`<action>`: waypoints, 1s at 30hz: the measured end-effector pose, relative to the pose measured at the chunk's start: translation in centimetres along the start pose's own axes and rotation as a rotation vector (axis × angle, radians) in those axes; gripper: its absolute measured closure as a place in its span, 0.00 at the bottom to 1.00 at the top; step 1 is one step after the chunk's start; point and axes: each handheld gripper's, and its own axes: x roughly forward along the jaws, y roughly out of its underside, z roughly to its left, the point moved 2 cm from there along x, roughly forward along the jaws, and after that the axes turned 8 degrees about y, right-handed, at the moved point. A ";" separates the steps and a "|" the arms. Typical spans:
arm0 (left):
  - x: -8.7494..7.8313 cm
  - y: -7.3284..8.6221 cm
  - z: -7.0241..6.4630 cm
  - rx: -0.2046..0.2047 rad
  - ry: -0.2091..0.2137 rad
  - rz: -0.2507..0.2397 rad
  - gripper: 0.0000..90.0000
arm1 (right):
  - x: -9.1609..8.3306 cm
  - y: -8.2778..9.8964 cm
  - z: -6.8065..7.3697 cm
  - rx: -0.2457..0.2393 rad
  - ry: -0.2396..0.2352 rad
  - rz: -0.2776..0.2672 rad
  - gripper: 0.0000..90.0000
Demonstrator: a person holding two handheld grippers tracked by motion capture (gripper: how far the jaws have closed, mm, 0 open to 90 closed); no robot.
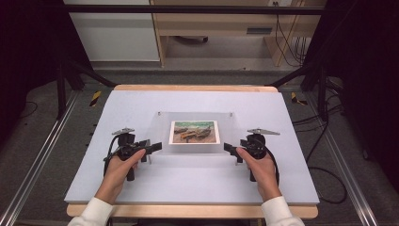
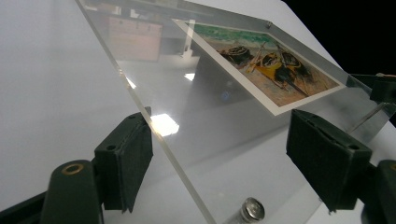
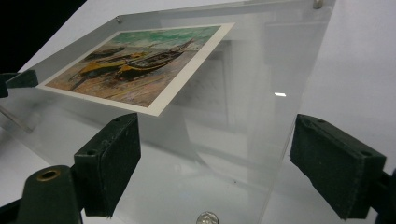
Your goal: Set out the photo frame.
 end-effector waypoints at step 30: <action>0.2 0.2 -0.2 -0.018 0.013 -0.001 0.24 | 0.3 0.1 -0.5 0.063 -0.064 0.023 0.21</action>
